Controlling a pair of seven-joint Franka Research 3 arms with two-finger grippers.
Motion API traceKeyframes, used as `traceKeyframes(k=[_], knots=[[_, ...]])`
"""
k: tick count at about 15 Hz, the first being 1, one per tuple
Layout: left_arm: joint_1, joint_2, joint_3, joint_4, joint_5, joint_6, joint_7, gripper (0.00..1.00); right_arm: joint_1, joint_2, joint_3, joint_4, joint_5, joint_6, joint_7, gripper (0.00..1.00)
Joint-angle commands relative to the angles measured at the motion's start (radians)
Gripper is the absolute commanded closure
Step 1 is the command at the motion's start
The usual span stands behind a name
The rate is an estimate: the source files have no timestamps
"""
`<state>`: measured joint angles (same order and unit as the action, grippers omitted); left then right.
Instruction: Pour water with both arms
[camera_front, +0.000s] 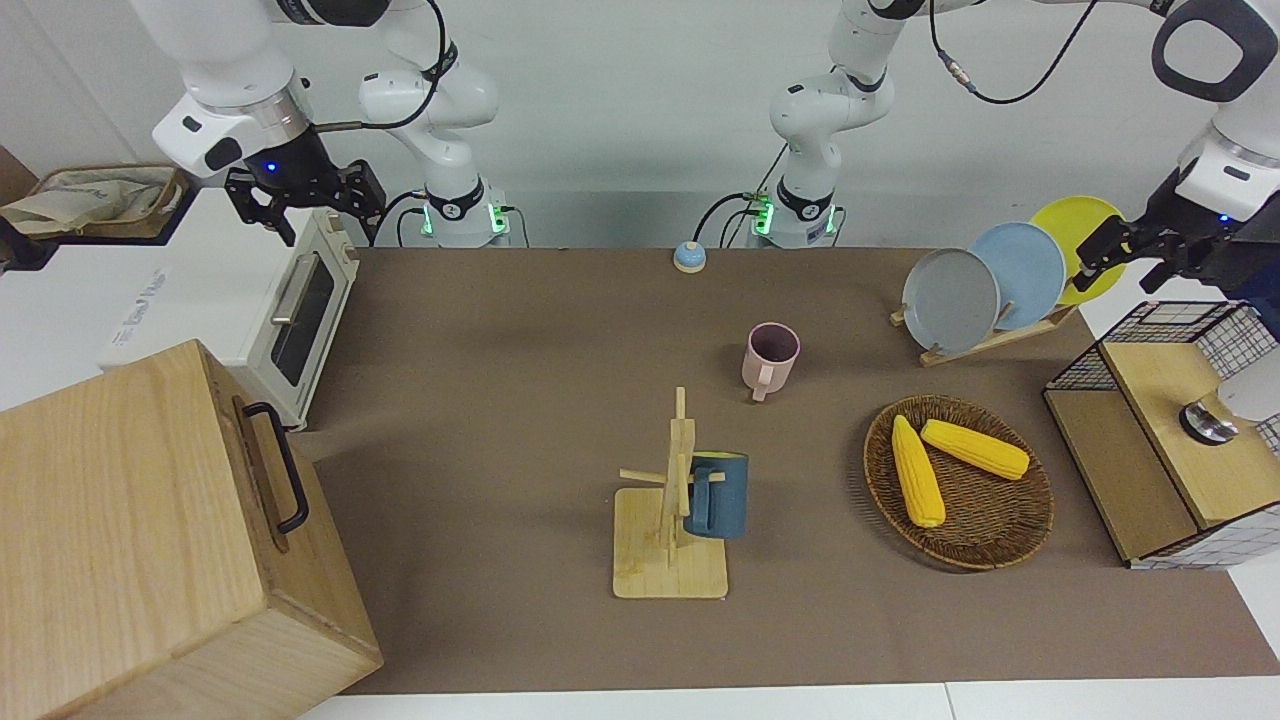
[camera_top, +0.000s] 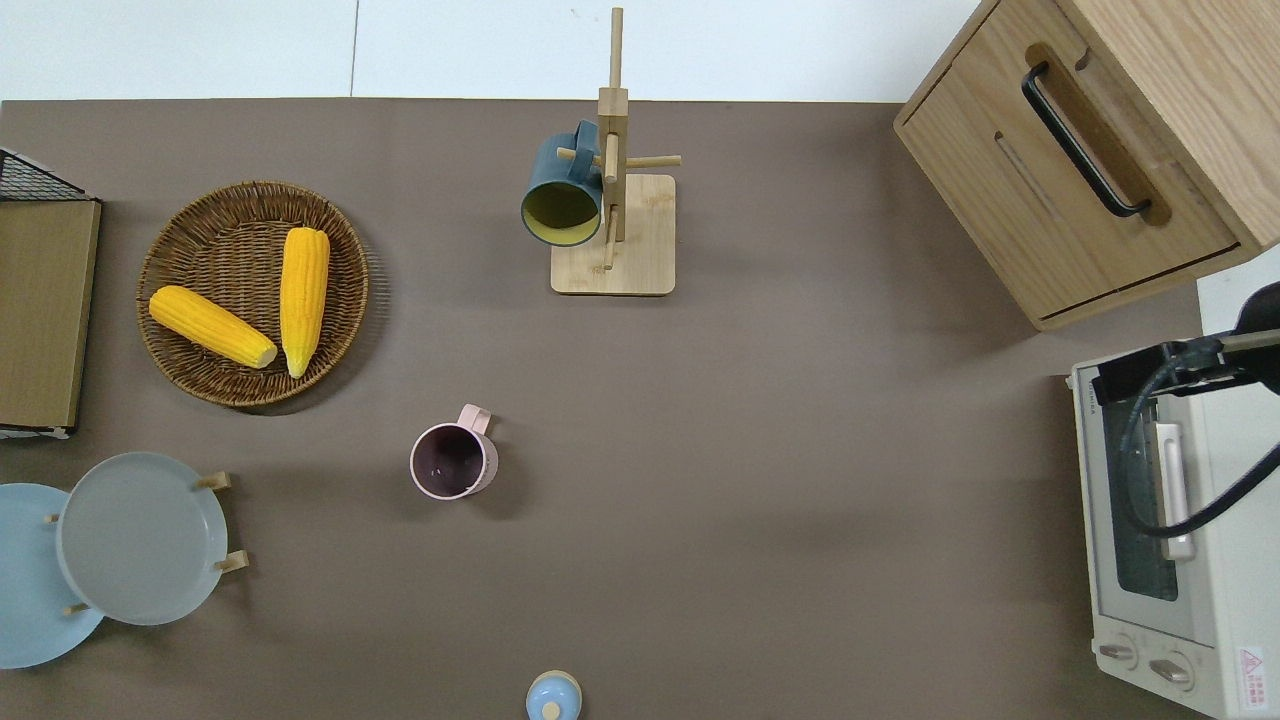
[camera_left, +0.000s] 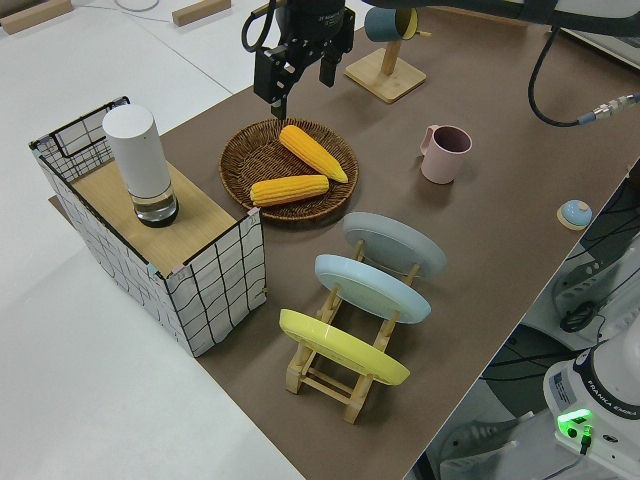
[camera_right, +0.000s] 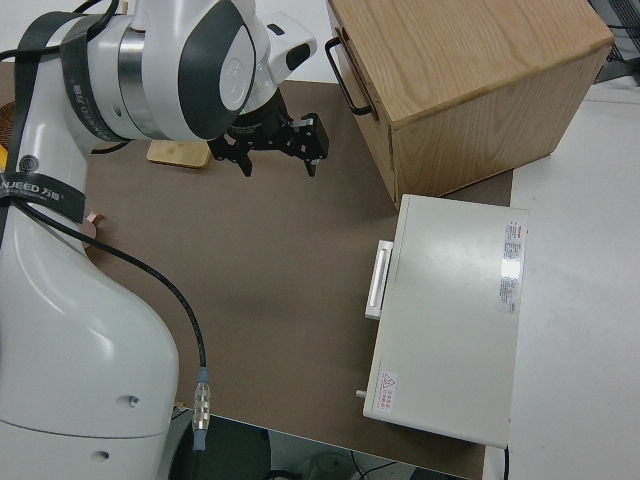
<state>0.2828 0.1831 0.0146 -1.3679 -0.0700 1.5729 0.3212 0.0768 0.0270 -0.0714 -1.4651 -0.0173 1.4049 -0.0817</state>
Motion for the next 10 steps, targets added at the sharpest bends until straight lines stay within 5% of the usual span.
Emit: traceKeyframes(k=[1,6,10], knots=[[-0.089,-0.027,0.005,-0.01,0.032,-0.053,-0.108,0.0,-0.002,-0.012,-0.002,-0.012,0.019,-0.001,-0.015,0.009],[-0.143,-0.036,-0.027,-0.008,0.033,-0.085,-0.166,0.0,-0.002,-0.012,-0.001,-0.012,0.019,-0.001,-0.015,0.009],[-0.249,-0.056,-0.007,-0.014,0.035,-0.111,-0.264,0.0,-0.002,-0.012,-0.001,-0.012,0.019,-0.001,-0.015,0.009]])
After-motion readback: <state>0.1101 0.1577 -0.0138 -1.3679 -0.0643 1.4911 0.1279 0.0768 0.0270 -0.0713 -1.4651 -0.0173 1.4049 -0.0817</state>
